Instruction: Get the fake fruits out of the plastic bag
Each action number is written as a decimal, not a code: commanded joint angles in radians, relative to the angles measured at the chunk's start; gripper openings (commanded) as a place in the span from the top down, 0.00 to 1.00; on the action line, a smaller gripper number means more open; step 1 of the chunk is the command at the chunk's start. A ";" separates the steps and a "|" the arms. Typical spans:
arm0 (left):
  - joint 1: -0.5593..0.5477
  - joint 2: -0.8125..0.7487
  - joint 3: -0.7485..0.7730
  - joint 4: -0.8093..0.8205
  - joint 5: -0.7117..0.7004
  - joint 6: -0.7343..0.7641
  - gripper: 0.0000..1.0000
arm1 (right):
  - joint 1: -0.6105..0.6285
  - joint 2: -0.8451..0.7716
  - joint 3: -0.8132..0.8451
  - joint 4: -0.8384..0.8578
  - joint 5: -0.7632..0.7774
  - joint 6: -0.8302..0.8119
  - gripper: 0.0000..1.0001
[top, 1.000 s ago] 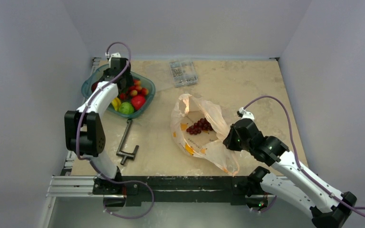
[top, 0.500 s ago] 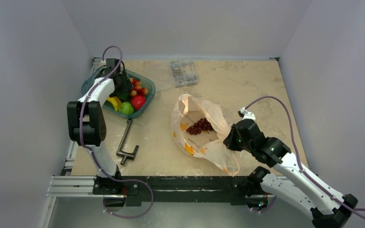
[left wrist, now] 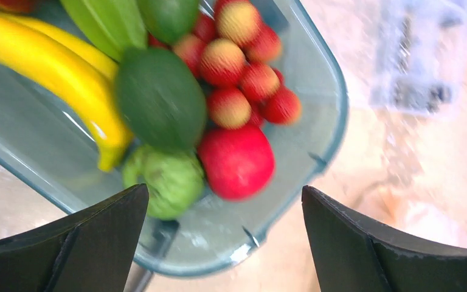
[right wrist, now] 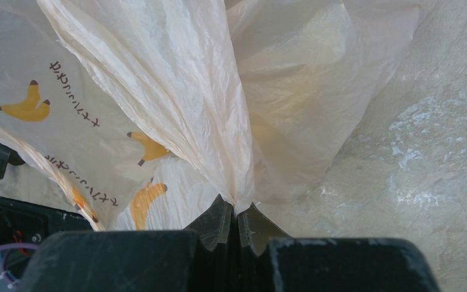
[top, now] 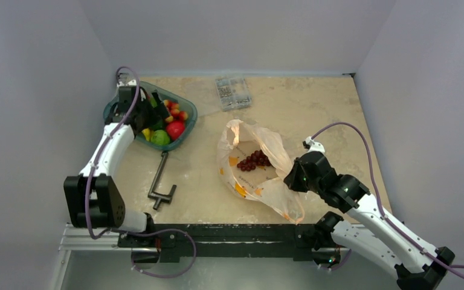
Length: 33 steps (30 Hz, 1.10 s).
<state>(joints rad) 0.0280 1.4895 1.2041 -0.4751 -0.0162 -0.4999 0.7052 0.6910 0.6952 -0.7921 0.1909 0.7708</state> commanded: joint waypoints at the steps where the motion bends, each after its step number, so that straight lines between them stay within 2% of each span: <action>1: -0.068 -0.140 -0.152 0.081 0.198 -0.088 0.03 | 0.003 -0.009 -0.003 0.025 0.012 0.009 1.00; 7: -0.252 -0.313 -0.348 0.141 0.231 -0.149 0.04 | 0.003 -0.007 -0.002 0.024 0.009 0.009 1.00; 11: -0.335 -0.428 -0.486 0.190 0.254 -0.228 0.15 | 0.003 -0.011 -0.002 0.024 0.010 0.010 1.00; 15: -0.454 -0.575 -0.585 0.222 0.230 -0.266 0.20 | 0.004 -0.007 -0.001 0.022 0.012 0.010 1.00; 19: -0.588 -0.720 -0.675 0.364 0.223 -0.242 0.26 | 0.003 -0.006 0.000 0.021 0.016 0.013 1.00; 22: -0.723 -0.773 -0.713 0.474 0.175 -0.162 0.29 | 0.003 -0.005 0.000 0.021 0.017 0.016 1.00; 26: -0.921 -0.719 -0.664 0.530 0.081 -0.022 0.33 | 0.003 -0.003 0.000 0.018 0.017 0.016 1.00; 29: -1.043 -0.591 -0.570 0.532 0.021 0.075 0.35 | 0.003 -0.003 0.001 0.017 0.017 0.018 1.00; 33: -1.118 -0.389 -0.438 0.535 -0.014 0.143 0.38 | 0.004 -0.004 0.001 0.013 0.017 0.018 1.00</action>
<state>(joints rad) -1.0317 0.9501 0.6254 -0.0158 0.0437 -0.4904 0.7052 0.6933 0.6952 -0.7925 0.1913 0.7753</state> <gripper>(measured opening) 0.636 0.004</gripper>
